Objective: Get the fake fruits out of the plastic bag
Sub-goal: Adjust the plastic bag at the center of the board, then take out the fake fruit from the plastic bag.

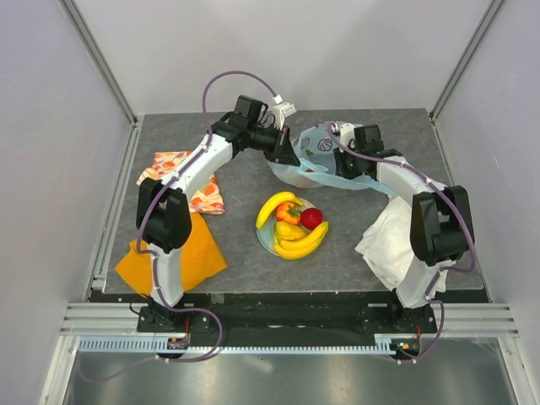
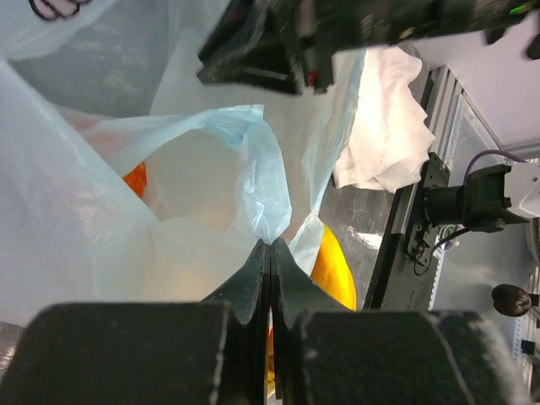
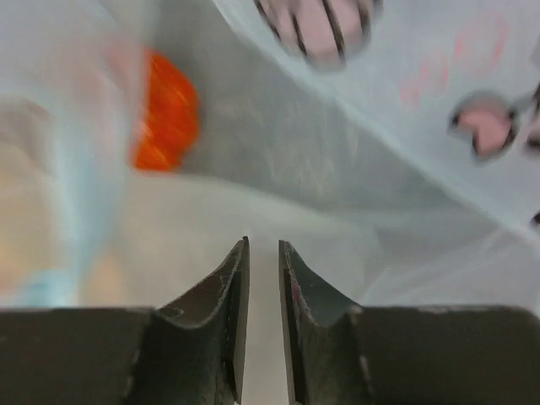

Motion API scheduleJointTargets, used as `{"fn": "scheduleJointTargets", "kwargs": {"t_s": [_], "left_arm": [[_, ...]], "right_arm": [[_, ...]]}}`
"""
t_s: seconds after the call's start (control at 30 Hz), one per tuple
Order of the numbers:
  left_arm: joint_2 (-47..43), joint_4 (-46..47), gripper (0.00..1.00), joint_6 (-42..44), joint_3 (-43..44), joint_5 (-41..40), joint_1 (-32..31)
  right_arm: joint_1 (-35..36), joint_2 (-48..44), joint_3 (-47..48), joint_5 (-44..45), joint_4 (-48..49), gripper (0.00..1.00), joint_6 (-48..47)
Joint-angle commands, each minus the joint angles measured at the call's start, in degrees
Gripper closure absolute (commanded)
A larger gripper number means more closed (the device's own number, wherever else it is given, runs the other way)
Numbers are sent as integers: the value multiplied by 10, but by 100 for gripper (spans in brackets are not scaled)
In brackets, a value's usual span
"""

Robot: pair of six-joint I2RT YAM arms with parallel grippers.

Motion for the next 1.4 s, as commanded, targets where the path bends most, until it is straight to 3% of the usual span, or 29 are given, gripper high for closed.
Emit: {"fn": "scheduleJointTargets", "kwargs": {"t_s": [0.0,0.1,0.23,0.3,0.4,0.57,0.83,0.93,1.03,1.07,1.13,1.37], "left_arm": [[22,-20,99,40,89,6,-5],[28,-33,98,43,122,26,-11],[4,-47,98,68,107,69,-31],[-12,-72,98,98,98,73,-39],[-31,-79,98,128,69,55,-50],[-11,-79,98,120,75,-2,-53],[13,-56,98,90,95,-20,-43],[15,-54,98,86,97,-11,-43],[16,-55,98,87,95,-7,-43],[16,-54,98,88,94,-7,-43],[16,-54,98,90,95,-4,-42],[21,-56,98,88,92,10,-42]], "right_arm": [[-57,-20,-29,59,-99,75,-3],[-101,-163,-95,79,-160,77,-64],[-124,-273,-136,51,-290,78,-130],[-124,-299,-140,22,-291,75,-138],[-115,-255,-127,-55,-235,70,-129],[-68,-121,-23,-118,-219,76,-127],[-34,-43,27,-122,-236,80,-147],[-20,-35,17,-67,-171,66,-111],[-15,-19,30,-17,-124,36,-76],[-16,-2,37,-8,-119,15,-71],[-16,19,61,2,-113,2,-56],[-15,109,124,48,-75,2,2]]}}
